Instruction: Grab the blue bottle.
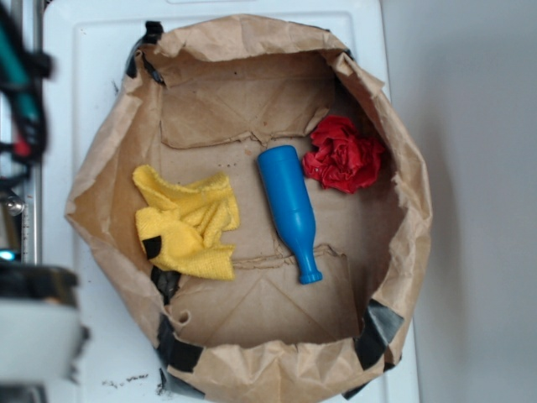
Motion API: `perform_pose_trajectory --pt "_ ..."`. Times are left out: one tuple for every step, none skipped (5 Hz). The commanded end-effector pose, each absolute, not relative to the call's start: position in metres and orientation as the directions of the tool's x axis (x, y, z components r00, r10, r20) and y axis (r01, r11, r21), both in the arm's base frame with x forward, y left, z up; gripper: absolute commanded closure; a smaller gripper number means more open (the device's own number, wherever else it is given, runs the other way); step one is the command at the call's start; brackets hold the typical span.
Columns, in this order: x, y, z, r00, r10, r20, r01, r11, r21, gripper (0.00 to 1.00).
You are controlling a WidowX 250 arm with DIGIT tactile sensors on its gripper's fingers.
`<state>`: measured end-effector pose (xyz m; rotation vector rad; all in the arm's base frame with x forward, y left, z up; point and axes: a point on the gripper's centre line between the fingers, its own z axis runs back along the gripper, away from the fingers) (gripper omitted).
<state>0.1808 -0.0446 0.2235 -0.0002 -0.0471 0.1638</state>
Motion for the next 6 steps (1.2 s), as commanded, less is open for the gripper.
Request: perform_pose_trajectory --pt "0.230 -0.018 0.236 0.964 -0.120 0.236 0.141 0.987 -0.074 0.00" --pt "0.250 -0.007 0.229 0.963 -0.151 0.222 0.170 0.983 -0.073 0.00" --pt "0.250 -0.007 0.229 0.963 -0.151 0.222 0.170 0.983 -0.073 0.00" --pt "0.250 -0.007 0.229 0.963 -0.151 0.222 0.170 0.983 -0.073 0.00" --pt "0.250 -0.007 0.229 0.963 -0.151 0.222 0.170 0.983 -0.073 0.00" --pt "0.259 0.005 0.226 0.888 -0.300 0.349 0.358 0.927 -0.113 0.00"
